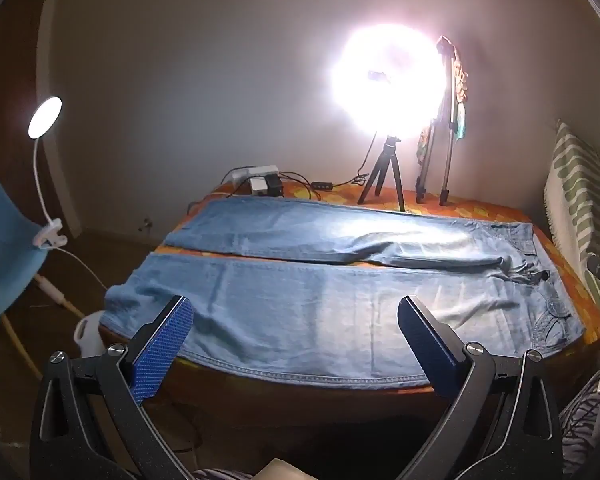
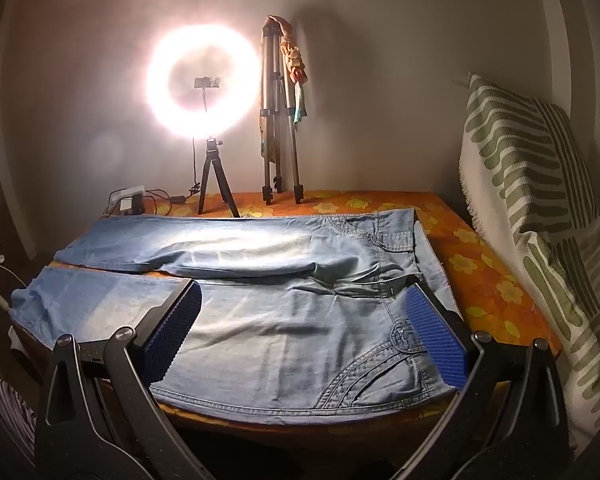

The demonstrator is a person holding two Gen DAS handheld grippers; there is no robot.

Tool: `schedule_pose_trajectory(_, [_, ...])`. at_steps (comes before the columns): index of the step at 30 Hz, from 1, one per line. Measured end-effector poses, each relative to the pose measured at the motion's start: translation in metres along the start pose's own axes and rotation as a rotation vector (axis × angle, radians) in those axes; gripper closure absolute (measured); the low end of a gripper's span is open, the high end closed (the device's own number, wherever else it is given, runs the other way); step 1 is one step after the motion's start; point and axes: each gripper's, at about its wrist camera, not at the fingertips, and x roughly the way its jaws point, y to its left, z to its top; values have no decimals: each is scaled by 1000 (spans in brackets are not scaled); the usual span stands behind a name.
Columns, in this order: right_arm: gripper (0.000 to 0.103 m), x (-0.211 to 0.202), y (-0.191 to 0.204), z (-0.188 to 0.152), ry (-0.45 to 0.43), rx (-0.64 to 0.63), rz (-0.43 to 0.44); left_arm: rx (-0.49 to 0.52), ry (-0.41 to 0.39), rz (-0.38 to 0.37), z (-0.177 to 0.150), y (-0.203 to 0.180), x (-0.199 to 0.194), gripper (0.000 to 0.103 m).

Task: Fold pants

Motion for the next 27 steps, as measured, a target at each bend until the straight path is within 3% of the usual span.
schedule_pose_trajectory(27, [0,9,1,-6,4,3,18,20,-21,17,-1,-7,3,1])
